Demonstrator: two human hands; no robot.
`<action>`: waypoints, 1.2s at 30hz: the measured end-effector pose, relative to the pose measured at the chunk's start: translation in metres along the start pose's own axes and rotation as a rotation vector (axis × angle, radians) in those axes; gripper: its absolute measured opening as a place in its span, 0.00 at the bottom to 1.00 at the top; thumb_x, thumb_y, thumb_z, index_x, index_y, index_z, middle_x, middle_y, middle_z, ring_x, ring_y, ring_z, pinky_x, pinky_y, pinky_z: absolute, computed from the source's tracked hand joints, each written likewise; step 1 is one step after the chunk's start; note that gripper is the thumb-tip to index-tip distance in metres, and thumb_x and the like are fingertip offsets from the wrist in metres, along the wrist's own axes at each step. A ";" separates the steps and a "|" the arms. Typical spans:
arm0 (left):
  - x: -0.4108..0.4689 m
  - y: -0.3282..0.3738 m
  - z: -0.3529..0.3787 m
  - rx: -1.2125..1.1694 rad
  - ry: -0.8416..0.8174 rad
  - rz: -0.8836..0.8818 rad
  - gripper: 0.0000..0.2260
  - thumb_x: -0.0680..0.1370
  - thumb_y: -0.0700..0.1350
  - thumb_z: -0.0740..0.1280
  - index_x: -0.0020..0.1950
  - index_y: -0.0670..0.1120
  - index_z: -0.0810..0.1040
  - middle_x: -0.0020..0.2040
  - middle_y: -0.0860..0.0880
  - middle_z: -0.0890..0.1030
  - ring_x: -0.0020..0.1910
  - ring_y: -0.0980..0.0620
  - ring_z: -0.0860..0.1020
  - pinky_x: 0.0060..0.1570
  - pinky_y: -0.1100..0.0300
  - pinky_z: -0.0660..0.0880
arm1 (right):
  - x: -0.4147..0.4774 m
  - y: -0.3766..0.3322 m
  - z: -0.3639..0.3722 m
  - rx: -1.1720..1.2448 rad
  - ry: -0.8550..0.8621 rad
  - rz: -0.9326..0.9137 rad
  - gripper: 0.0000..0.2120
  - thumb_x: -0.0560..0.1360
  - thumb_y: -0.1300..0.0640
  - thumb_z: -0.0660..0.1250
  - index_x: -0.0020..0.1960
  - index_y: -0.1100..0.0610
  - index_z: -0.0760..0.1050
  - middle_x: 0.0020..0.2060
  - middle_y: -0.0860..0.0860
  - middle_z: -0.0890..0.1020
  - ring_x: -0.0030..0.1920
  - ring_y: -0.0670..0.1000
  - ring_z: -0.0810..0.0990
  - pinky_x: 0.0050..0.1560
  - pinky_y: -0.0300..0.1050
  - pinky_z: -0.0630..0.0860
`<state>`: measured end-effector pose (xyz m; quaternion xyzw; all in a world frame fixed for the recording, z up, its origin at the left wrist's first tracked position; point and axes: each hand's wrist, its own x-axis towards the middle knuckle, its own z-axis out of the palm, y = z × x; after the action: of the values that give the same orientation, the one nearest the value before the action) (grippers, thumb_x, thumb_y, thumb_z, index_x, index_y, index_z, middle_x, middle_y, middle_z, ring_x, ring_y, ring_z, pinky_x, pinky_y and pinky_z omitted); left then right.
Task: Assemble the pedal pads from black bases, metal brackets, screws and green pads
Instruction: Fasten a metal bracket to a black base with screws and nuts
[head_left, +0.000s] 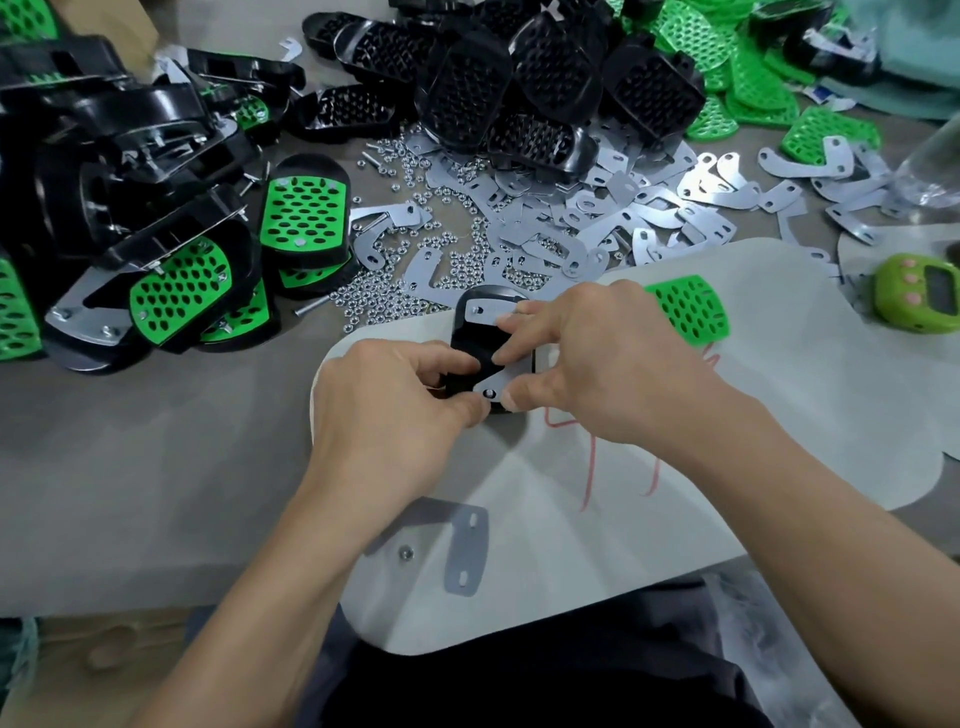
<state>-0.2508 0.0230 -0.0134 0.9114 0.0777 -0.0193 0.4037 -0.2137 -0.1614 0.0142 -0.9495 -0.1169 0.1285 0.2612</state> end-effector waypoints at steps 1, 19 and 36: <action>0.002 0.000 -0.001 -0.002 -0.021 0.001 0.12 0.64 0.54 0.81 0.41 0.68 0.83 0.36 0.66 0.82 0.37 0.65 0.81 0.39 0.70 0.74 | 0.000 -0.001 0.000 -0.011 0.007 0.011 0.16 0.63 0.45 0.81 0.50 0.41 0.86 0.59 0.34 0.82 0.60 0.43 0.81 0.64 0.48 0.76; 0.017 0.014 -0.006 0.024 -0.114 -0.083 0.13 0.64 0.48 0.79 0.38 0.66 0.83 0.30 0.64 0.80 0.28 0.60 0.77 0.33 0.51 0.83 | -0.012 0.007 0.029 0.124 0.175 -0.044 0.36 0.63 0.47 0.81 0.70 0.42 0.75 0.71 0.38 0.74 0.71 0.40 0.67 0.60 0.16 0.50; 0.038 0.018 -0.022 0.341 -0.368 0.273 0.36 0.70 0.51 0.76 0.74 0.61 0.63 0.72 0.58 0.75 0.71 0.47 0.72 0.66 0.52 0.71 | -0.001 0.016 0.012 0.166 0.086 0.007 0.36 0.58 0.43 0.83 0.63 0.31 0.77 0.44 0.33 0.82 0.38 0.30 0.79 0.35 0.19 0.66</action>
<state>-0.2109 0.0321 0.0108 0.9493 -0.1247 -0.1427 0.2509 -0.2157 -0.1699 -0.0040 -0.9297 -0.0910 0.0980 0.3431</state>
